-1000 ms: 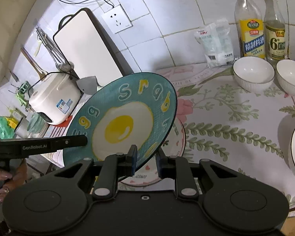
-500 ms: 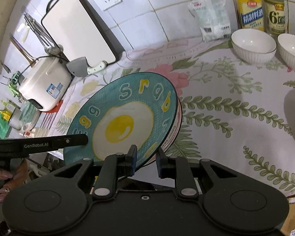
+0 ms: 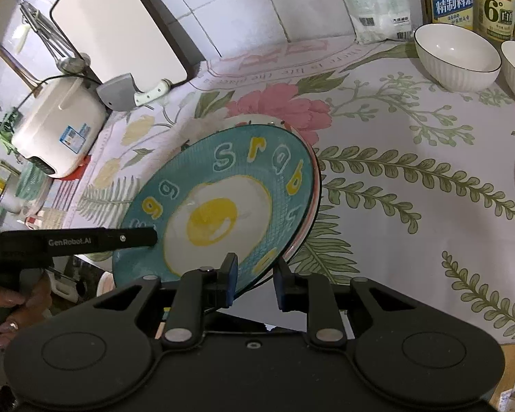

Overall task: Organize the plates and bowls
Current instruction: 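Carry the teal egg plate over the stacked bunny plate with both grippers, then lower the teal egg plate onto the bunny plate with both grippers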

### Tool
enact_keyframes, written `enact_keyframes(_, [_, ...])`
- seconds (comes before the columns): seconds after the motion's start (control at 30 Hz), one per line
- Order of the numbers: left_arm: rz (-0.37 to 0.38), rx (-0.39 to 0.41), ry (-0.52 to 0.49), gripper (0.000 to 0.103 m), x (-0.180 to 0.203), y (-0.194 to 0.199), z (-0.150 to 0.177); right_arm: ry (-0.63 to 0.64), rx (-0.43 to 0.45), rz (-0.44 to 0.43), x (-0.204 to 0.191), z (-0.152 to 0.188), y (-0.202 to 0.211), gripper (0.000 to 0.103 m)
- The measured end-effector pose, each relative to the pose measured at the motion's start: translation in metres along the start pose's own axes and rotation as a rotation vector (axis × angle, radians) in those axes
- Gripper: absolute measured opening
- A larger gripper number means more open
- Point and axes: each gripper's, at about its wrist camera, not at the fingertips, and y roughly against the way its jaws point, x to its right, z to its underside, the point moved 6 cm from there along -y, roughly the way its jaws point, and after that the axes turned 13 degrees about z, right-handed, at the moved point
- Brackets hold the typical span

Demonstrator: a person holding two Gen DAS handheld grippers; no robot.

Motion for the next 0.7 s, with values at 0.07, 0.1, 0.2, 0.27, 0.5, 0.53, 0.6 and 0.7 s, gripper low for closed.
enact_keyframes(0.07, [0.002, -0.006, -0.005, 0.019, 0.000, -0.002, -0.002, -0.002, -0.002, 0.016, -0.001, -0.002, -0.002, 0.028])
enact_keyframes(0.1, [0.003, -0.009, 0.001, 0.019, -0.001, -0.002, -0.002, -0.010, -0.004, 0.019, 0.000, -0.002, -0.003, 0.028])
enact_keyframes(0.2, [-0.020, -0.018, -0.014, 0.019, 0.003, -0.004, -0.002, -0.030, -0.010, 0.044, 0.001, -0.004, -0.006, 0.028])
enact_keyframes(0.27, [-0.038, -0.014, -0.025, 0.019, 0.005, -0.005, -0.002, -0.019, -0.003, 0.078, -0.001, -0.003, -0.008, 0.028])
enact_keyframes(0.5, [-0.069, 0.001, -0.004, 0.019, 0.005, -0.007, -0.004, 0.008, 0.032, 0.140, -0.004, -0.002, -0.009, 0.028])
enact_keyframes(0.53, [-0.076, 0.003, -0.003, 0.019, 0.006, -0.009, -0.003, 0.022, 0.037, 0.158, -0.006, -0.002, -0.010, 0.029])
enact_keyframes(0.6, [-0.084, 0.012, 0.011, 0.020, 0.006, -0.009, -0.003, 0.043, 0.061, 0.182, -0.009, 0.000, -0.011, 0.031])
enact_keyframes(0.7, [-0.083, 0.010, 0.052, 0.020, 0.004, -0.010, -0.007, 0.041, 0.075, 0.190, -0.010, 0.002, -0.010, 0.031])
